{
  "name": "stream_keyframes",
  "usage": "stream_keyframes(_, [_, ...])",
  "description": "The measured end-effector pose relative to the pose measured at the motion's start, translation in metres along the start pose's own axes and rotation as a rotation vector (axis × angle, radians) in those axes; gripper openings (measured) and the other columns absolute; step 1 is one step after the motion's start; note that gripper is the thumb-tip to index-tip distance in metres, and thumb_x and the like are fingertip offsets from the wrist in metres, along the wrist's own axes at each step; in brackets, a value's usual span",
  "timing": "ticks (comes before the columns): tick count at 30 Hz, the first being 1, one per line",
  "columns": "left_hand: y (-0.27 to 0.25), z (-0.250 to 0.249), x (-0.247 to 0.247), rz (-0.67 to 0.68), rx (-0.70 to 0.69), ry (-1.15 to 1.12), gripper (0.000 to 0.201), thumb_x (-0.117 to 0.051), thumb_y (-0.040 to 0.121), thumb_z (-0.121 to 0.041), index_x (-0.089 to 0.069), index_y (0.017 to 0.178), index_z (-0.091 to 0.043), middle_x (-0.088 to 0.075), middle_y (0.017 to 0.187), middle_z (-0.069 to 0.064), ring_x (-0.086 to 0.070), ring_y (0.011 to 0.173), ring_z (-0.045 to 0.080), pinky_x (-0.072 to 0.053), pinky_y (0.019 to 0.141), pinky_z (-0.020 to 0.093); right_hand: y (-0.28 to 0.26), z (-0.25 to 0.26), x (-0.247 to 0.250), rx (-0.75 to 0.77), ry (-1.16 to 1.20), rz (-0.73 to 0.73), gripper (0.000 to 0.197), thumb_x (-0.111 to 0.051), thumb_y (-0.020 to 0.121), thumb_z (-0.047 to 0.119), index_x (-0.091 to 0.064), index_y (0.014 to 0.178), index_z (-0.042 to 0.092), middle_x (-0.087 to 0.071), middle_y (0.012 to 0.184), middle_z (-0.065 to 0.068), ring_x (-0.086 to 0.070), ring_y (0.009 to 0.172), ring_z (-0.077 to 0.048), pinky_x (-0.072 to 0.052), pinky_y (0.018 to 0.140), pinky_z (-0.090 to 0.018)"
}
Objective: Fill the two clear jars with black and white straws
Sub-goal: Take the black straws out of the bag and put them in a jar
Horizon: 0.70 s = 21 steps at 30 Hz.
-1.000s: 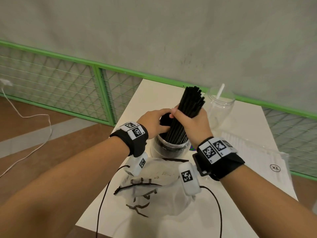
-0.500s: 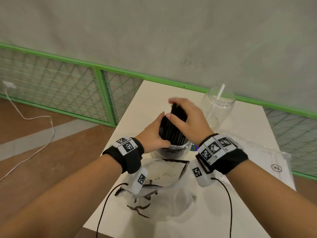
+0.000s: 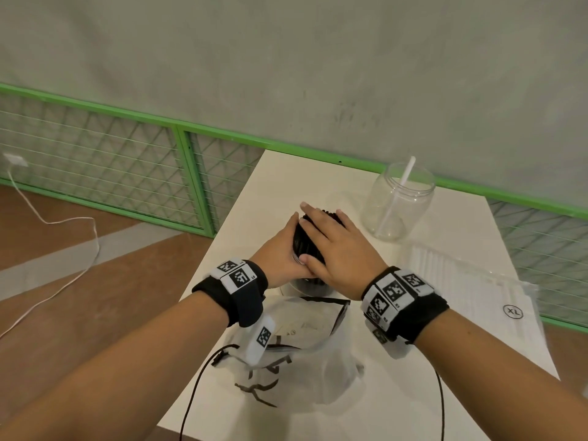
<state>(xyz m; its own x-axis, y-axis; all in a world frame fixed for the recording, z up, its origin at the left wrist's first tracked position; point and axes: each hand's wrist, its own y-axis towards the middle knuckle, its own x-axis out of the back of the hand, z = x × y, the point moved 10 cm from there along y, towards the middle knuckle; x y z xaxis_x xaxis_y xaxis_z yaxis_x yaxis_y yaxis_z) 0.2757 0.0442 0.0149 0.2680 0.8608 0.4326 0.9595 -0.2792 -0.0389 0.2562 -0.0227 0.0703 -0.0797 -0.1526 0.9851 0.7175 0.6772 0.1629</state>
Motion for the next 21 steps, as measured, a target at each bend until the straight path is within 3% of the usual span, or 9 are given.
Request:
stream_keyframes(2, [0.002, 0.001, 0.001, -0.012, -0.005, 0.007, 0.099, -0.080, 0.064, -0.032, -0.021, 0.143, -0.023, -0.049, 0.127, -0.015, -0.050, 0.118, 0.004, -0.041, 0.095, 0.012, -0.001, 0.003, 0.004, 0.042, 0.071, 0.008, 0.062, -0.031, 0.094, 0.045, -0.032, 0.146, 0.012, -0.019, 0.159, -0.003, -0.026, 0.142, -0.017, -0.010, 0.117, -0.030])
stream_keyframes(4, [0.002, -0.002, 0.004, -0.034, -0.013, 0.012, 0.092, -0.082, 0.067, -0.026, -0.026, 0.139, -0.025, -0.049, 0.115, -0.024, -0.052, 0.109, -0.004, -0.038, 0.086, 0.002, 0.000, -0.001, 0.016, 0.016, 0.295, -0.065, 0.048, -0.043, 0.096, 0.027, -0.040, 0.142, 0.012, -0.037, 0.151, -0.005, -0.036, 0.135, -0.016, -0.019, 0.113, -0.022])
stream_keyframes(6, [0.002, -0.003, 0.005, -0.054, -0.021, 0.015, 0.088, -0.084, 0.064, -0.032, -0.033, 0.134, -0.026, -0.053, 0.116, -0.019, -0.053, 0.109, 0.001, -0.041, 0.090, 0.013, -0.001, -0.012, 0.030, -0.032, 0.416, -0.236, 0.037, -0.047, 0.092, 0.008, -0.057, 0.128, 0.009, -0.059, 0.130, -0.008, -0.054, 0.119, -0.019, -0.037, 0.106, -0.025])
stream_keyframes(8, [0.002, -0.003, 0.005, -0.055, -0.019, 0.030, 0.083, -0.084, 0.062, -0.037, -0.038, 0.130, -0.027, -0.055, 0.119, -0.013, -0.053, 0.111, 0.007, -0.043, 0.093, 0.025, -0.002, -0.027, 0.035, -0.147, 0.496, -0.338, 0.033, -0.048, 0.088, -0.003, -0.068, 0.111, 0.009, -0.069, 0.108, -0.007, -0.062, 0.100, -0.016, -0.047, 0.096, -0.030])
stream_keyframes(10, [0.001, -0.003, 0.006, -0.062, -0.019, 0.037, 0.082, -0.084, 0.063, -0.036, -0.038, 0.130, -0.028, -0.055, 0.120, -0.014, -0.053, 0.111, 0.007, -0.042, 0.093, 0.025, -0.003, -0.047, 0.030, -0.322, 0.649, -0.371, 0.032, -0.050, 0.088, -0.005, -0.072, 0.104, 0.014, -0.072, 0.098, -0.001, -0.064, 0.094, -0.010, -0.049, 0.093, -0.028])
stream_keyframes(12, [0.000, -0.004, 0.009, -0.074, -0.027, 0.048, 0.082, -0.084, 0.065, -0.034, -0.037, 0.132, -0.028, -0.053, 0.118, -0.016, -0.051, 0.109, 0.005, -0.040, 0.089, 0.016, -0.005, -0.058, 0.027, -0.429, 0.831, -0.408, 0.030, -0.051, 0.091, -0.001, -0.071, 0.101, 0.020, -0.072, 0.095, 0.005, -0.066, 0.095, -0.007, -0.051, 0.093, -0.027])
stream_keyframes(16, [0.000, -0.005, 0.010, -0.061, -0.028, 0.064, 0.080, -0.083, 0.068, -0.031, -0.036, 0.133, -0.030, -0.051, 0.116, -0.020, -0.049, 0.108, 0.004, -0.039, 0.091, 0.015, -0.007, -0.033, 0.034, -0.247, 0.568, -0.379, 0.028, -0.052, 0.091, 0.000, -0.070, 0.109, 0.012, -0.072, 0.105, -0.002, -0.065, 0.101, -0.015, -0.049, 0.098, -0.029])
stream_keyframes(18, [0.000, -0.005, 0.010, -0.057, -0.021, 0.064, 0.082, -0.082, 0.070, -0.027, -0.034, 0.136, -0.026, -0.047, 0.110, -0.026, -0.046, 0.106, 0.001, -0.034, 0.085, 0.001, -0.011, -0.018, 0.031, -0.117, 0.447, -0.364, 0.029, -0.052, 0.090, 0.001, -0.068, 0.113, 0.008, -0.069, 0.115, -0.006, -0.063, 0.109, -0.018, -0.043, 0.101, -0.025])
stream_keyframes(21, [0.000, -0.005, 0.010, -0.053, -0.025, 0.056, 0.083, -0.081, 0.070, -0.027, -0.033, 0.138, -0.026, -0.047, 0.112, -0.023, -0.047, 0.108, 0.003, -0.031, 0.077, -0.005, -0.014, -0.018, 0.037, -0.067, 0.436, -0.436, 0.024, -0.058, 0.086, 0.003, -0.071, 0.105, 0.007, -0.072, 0.106, -0.006, -0.065, 0.101, -0.017, -0.047, 0.095, -0.024])
